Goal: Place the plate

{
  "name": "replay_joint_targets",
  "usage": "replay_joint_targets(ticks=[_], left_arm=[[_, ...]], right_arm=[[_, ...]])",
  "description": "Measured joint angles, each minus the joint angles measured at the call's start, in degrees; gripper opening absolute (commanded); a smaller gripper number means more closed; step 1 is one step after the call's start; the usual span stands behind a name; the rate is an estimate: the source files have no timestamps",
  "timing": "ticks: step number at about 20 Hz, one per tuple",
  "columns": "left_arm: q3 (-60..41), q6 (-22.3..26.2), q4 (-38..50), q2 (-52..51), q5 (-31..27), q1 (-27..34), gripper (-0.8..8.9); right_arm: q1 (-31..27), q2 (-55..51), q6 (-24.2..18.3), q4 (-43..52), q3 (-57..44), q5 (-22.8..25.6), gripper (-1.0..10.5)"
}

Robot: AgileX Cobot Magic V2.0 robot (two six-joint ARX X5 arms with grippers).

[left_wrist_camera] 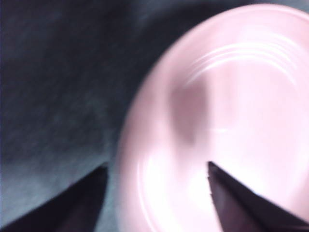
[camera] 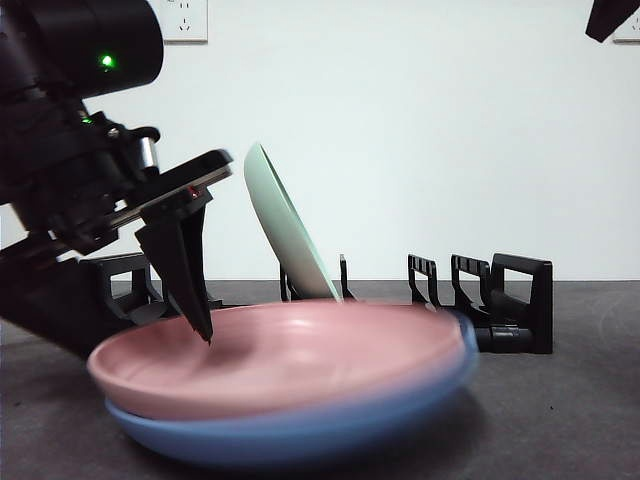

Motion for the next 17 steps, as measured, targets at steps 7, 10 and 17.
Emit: replay_joint_targets(ticks=[7, 10, 17], left_arm=[[0.0, 1.22, -2.82, -5.35, -1.16, 0.77, 4.17], [0.0, 3.69, -7.13, -11.58, -5.42, 3.17, 4.15], [0.0, 16.31, -16.44, -36.54, -5.86, 13.99, 4.07]], right_arm=[[0.0, 0.0, 0.0, 0.07, 0.0, 0.0, 2.8], [0.0, 0.0, 0.0, 0.68, 0.0, 0.0, 2.8], [0.0, 0.17, 0.0, 1.95, 0.0, -0.24, 2.8]])
